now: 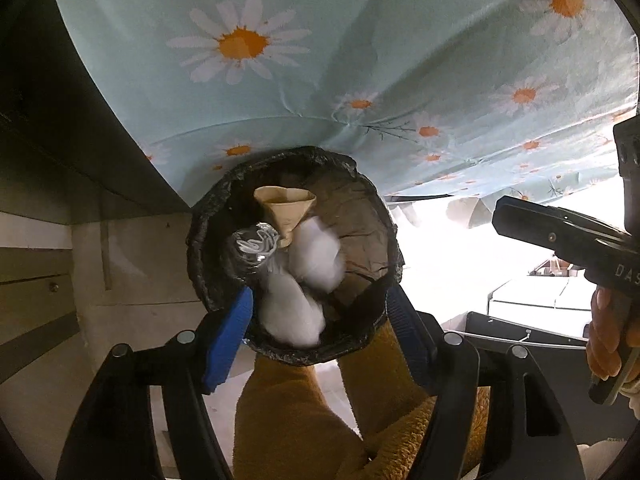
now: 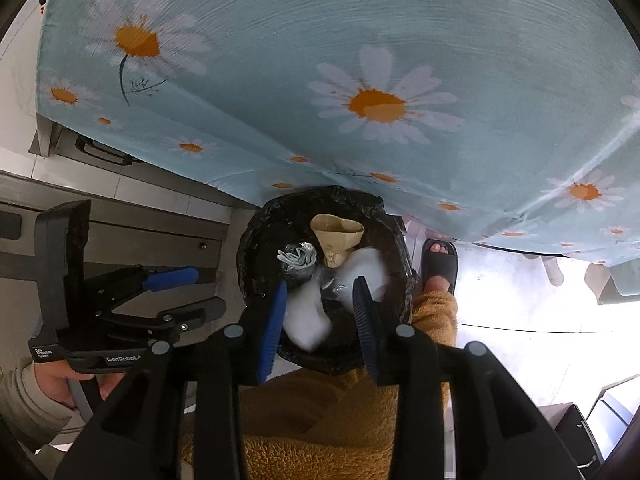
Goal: Collect trash
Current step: 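Open both tools over the bin, dropping the white cloths, then raise both empty tools back over the table toward the remaining trash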
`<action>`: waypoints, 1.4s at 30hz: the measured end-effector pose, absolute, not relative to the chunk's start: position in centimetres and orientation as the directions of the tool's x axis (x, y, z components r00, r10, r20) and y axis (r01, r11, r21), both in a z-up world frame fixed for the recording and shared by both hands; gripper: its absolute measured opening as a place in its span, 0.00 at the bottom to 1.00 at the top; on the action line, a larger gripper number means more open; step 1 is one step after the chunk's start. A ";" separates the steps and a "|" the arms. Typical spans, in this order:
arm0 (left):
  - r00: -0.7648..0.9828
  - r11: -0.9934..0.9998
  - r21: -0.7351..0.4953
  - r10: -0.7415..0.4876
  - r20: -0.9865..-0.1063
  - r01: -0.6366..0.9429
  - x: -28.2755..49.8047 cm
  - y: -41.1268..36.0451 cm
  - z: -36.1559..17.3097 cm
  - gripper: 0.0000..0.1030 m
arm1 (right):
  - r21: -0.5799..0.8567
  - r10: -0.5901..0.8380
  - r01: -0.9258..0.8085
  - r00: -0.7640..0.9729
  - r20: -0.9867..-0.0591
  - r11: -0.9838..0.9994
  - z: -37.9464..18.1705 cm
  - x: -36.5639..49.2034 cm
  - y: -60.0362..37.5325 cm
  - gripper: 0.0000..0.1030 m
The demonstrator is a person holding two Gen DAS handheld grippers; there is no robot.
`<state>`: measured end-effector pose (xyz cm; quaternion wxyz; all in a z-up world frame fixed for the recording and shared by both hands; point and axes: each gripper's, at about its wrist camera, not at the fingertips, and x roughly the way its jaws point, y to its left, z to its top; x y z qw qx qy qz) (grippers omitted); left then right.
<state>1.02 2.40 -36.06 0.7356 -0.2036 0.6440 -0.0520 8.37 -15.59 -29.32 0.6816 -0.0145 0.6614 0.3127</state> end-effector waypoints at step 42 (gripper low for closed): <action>0.502 0.905 -0.422 -0.388 -0.773 0.050 2.3 3.3 -15.2 0.65 | 0.290 0.502 -0.538 0.301 -0.811 0.791 -7.8 9.1 -16.6 0.53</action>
